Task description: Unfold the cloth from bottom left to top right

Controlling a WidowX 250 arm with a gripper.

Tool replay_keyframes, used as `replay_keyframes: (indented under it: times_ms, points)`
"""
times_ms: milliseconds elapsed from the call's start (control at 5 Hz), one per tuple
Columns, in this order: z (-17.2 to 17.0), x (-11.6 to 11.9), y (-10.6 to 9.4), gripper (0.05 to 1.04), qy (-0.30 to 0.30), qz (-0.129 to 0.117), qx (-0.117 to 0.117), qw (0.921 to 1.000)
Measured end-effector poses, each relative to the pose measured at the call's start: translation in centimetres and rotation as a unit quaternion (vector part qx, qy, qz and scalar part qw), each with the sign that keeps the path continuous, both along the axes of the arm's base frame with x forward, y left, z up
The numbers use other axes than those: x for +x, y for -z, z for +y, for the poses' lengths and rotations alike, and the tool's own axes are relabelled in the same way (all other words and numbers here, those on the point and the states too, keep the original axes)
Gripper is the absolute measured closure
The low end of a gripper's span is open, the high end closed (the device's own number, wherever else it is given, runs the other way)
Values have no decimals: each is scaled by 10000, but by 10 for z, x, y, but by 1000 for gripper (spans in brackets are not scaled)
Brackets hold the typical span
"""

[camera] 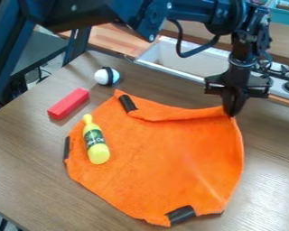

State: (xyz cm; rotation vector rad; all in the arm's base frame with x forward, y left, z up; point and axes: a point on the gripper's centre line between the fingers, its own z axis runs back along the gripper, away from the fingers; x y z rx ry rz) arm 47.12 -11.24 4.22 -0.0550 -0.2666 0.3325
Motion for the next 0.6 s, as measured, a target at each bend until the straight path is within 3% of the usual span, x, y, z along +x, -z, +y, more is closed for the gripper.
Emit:
replay_keyframes:
  times_ms: [400, 600]
  points:
    - [0, -10, 16, 313, -48, 197, -233, 9995]
    - [15, -13, -6, 96, -39, 9, -436, 9990]
